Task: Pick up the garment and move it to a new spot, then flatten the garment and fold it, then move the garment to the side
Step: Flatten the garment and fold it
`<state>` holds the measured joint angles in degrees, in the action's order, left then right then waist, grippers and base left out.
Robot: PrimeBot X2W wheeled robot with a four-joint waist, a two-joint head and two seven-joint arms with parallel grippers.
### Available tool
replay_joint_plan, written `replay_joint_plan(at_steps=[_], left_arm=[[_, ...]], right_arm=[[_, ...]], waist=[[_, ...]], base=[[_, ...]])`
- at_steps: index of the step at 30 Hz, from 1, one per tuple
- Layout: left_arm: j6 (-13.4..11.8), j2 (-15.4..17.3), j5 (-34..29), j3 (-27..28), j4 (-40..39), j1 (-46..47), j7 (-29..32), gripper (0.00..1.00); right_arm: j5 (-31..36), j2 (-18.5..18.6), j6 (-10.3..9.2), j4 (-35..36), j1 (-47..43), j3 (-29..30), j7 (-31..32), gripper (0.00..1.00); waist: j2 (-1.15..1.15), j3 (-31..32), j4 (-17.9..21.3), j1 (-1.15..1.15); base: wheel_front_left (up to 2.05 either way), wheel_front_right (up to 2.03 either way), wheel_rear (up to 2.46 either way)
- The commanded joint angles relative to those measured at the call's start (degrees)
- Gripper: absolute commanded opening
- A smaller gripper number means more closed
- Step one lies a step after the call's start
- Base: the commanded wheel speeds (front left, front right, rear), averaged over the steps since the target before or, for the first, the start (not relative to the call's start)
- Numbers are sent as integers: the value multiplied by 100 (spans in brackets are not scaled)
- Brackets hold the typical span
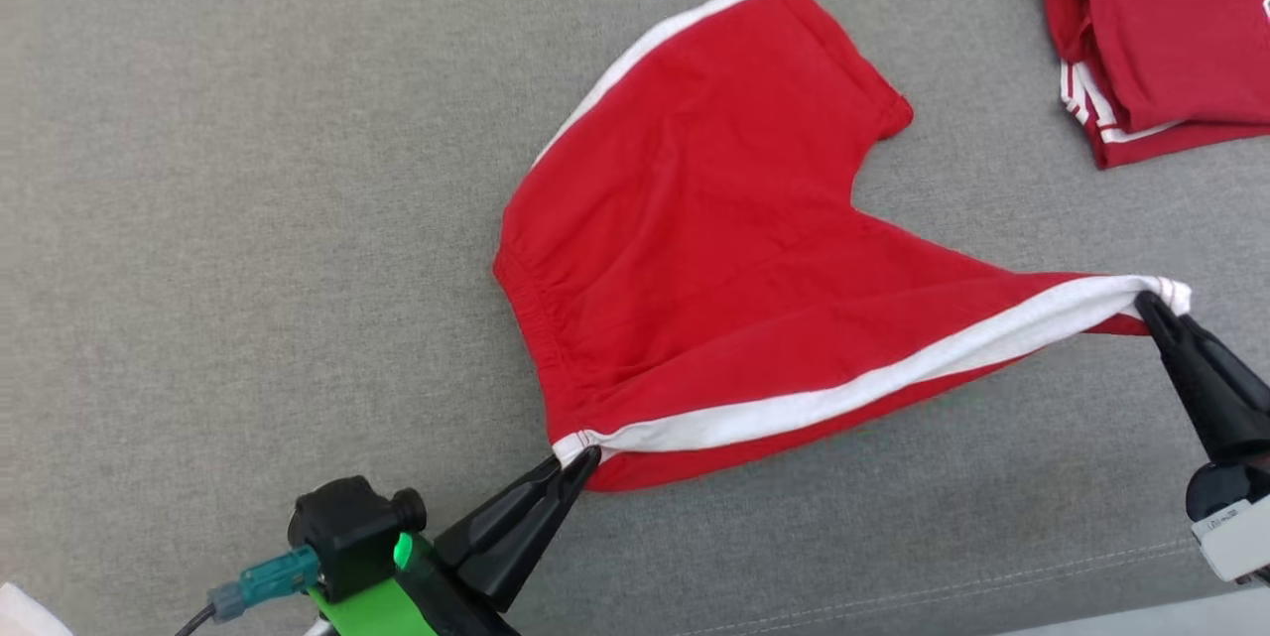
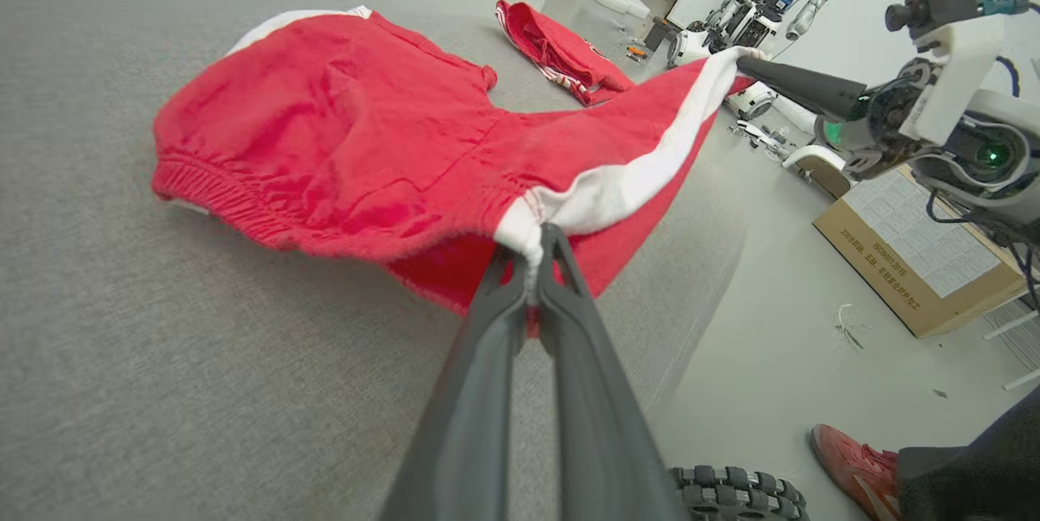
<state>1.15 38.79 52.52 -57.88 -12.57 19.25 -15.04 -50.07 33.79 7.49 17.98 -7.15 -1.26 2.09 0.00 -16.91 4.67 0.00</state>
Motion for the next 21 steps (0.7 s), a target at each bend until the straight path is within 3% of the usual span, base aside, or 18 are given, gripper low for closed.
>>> replay_joint_plan(at_steps=[1,3,10,21], left_arm=[[-37,-18,48,107,-67,-169,-15,0],[-38,-85,149,280,-103,-301,-15,0],[330,-538,897,796,284,-118,22,0],[546,-1413,1968,1226,1554,893,270,0]], right_arm=[[107,-36,0,101,-81,140,72,0],[289,-87,-1,151,-105,272,204,0],[694,-173,-1,-152,872,261,500,0],[801,354,-1,-1464,3277,-708,1115,0]], waist=[[0,378,-118,0],[0,389,-176,0],[0,67,-432,0],[0,-657,-901,0]], base=[[0,0,0],[0,0,0],[0,0,0],[0,0,0]])
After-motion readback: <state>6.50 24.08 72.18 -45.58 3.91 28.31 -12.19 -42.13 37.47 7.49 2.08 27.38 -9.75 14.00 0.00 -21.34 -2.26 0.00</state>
